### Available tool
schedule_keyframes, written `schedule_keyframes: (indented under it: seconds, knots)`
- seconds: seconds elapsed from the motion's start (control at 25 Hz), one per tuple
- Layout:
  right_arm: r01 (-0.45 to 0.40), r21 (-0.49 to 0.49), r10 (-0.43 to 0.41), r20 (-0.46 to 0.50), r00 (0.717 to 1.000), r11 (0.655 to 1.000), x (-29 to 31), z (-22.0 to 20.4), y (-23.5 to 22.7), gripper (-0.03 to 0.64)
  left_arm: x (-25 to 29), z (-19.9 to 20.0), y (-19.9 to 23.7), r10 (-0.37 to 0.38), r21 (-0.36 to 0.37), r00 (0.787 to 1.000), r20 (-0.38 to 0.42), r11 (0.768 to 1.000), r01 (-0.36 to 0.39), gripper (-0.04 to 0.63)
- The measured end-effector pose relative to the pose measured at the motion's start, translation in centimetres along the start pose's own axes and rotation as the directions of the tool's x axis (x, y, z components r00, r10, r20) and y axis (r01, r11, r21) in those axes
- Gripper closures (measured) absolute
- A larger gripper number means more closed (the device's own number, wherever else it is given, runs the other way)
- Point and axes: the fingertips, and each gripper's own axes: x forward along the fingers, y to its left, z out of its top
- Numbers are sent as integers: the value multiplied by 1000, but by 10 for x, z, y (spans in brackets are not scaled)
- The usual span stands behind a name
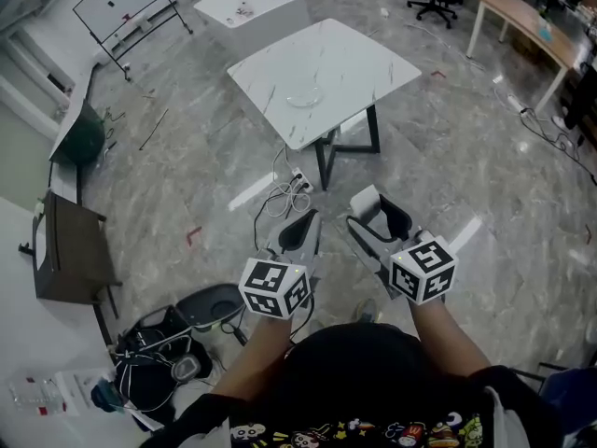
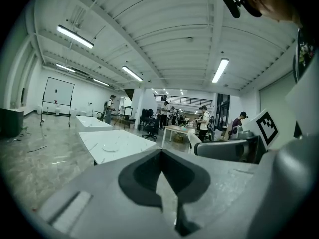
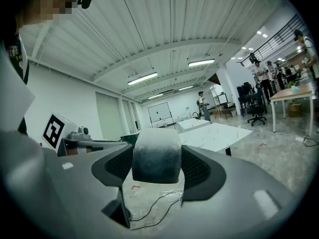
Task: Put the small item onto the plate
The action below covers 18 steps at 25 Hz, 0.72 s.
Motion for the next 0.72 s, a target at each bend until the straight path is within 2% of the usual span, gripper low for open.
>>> schedule_keyframes:
  seconds: [0.4,0.72]
  knots:
    - [-30,5,30,-19,999,1000,-6,-1,-58,287,50,-8,-24,31,10,999,-36,999,-31,594]
    - [-56,-3,56,-51,997,998,29,0,-64,288,65,-10,9,61,-26,997,-43,998,-62,594]
